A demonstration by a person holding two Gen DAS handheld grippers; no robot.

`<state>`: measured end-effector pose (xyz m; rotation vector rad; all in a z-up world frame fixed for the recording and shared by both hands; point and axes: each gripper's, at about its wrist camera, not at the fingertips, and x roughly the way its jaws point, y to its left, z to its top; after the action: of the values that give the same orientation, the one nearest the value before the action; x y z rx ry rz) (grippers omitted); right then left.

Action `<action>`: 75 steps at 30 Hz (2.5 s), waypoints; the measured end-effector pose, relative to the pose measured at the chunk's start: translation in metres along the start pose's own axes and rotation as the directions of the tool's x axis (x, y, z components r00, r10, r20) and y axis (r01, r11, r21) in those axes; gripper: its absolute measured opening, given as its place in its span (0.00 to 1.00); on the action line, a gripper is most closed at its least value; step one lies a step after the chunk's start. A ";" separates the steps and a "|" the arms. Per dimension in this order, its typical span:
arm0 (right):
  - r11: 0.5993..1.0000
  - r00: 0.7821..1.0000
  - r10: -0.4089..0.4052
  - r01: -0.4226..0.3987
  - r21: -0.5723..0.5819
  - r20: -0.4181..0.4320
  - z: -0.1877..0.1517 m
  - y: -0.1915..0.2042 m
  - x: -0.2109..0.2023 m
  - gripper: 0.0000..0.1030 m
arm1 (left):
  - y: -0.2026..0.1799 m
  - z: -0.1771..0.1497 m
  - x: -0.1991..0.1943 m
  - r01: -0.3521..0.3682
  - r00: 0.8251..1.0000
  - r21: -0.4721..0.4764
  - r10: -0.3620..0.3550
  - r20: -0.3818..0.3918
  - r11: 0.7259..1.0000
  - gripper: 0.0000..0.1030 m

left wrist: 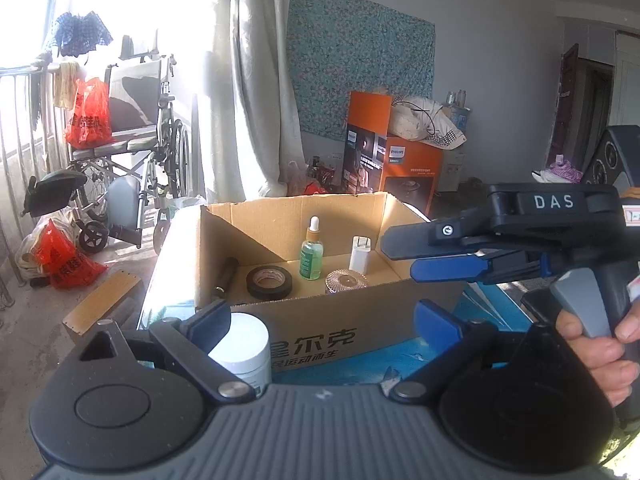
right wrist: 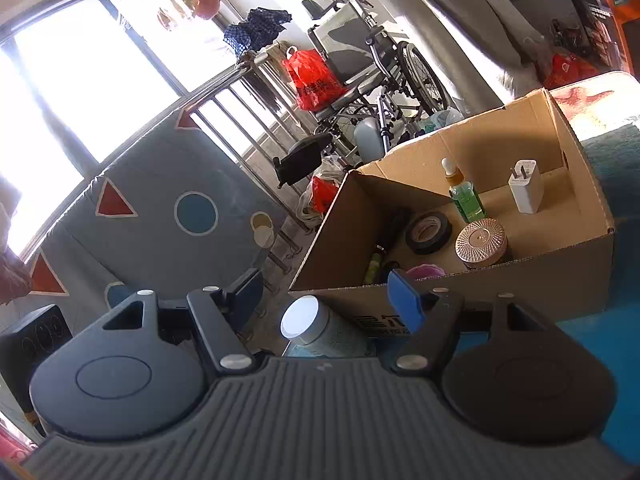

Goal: Organize rigid objects
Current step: 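Move the right tool to the white supplement bottle and close on it, then carry the white supplement bottle into the box and open the right tool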

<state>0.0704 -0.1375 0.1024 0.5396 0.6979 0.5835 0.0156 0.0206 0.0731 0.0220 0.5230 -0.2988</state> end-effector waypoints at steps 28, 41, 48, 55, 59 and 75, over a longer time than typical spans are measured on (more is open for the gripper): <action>0.999 0.982 -0.031 0.032 0.002 -0.189 -0.016 0.015 0.130 0.42 | 0.055 -0.043 0.070 -0.071 0.993 -0.059 0.065 -0.096 0.996 0.54; 0.998 0.985 -0.001 -0.008 -0.055 -0.171 -0.021 0.039 0.112 0.28 | 0.045 -0.031 0.034 -0.113 0.993 -0.038 0.111 -0.050 0.993 0.53; 0.985 0.996 0.059 -0.069 -0.157 -0.067 0.012 0.077 0.064 0.28 | 0.024 0.017 0.002 -0.142 0.987 0.022 0.140 0.081 0.990 0.53; 0.971 0.998 0.015 -0.001 -0.241 0.055 0.077 0.080 0.009 0.29 | -0.012 0.080 0.025 -0.042 0.986 0.066 0.031 0.162 0.997 0.53; 0.974 0.993 -0.052 0.074 -0.214 0.103 0.109 0.050 -0.017 0.29 | -0.037 0.104 0.063 0.063 0.988 0.068 -0.072 0.136 0.996 0.53; 0.971 0.971 -0.237 0.237 0.016 -0.003 0.113 -0.123 0.008 0.30 | -0.073 0.071 0.223 0.217 0.963 -0.001 -0.215 -0.164 0.976 0.53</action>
<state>0.1944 -0.2493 0.0951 0.4625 0.7566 0.3547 0.2128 -0.1172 0.0282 0.0061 0.6871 -0.5184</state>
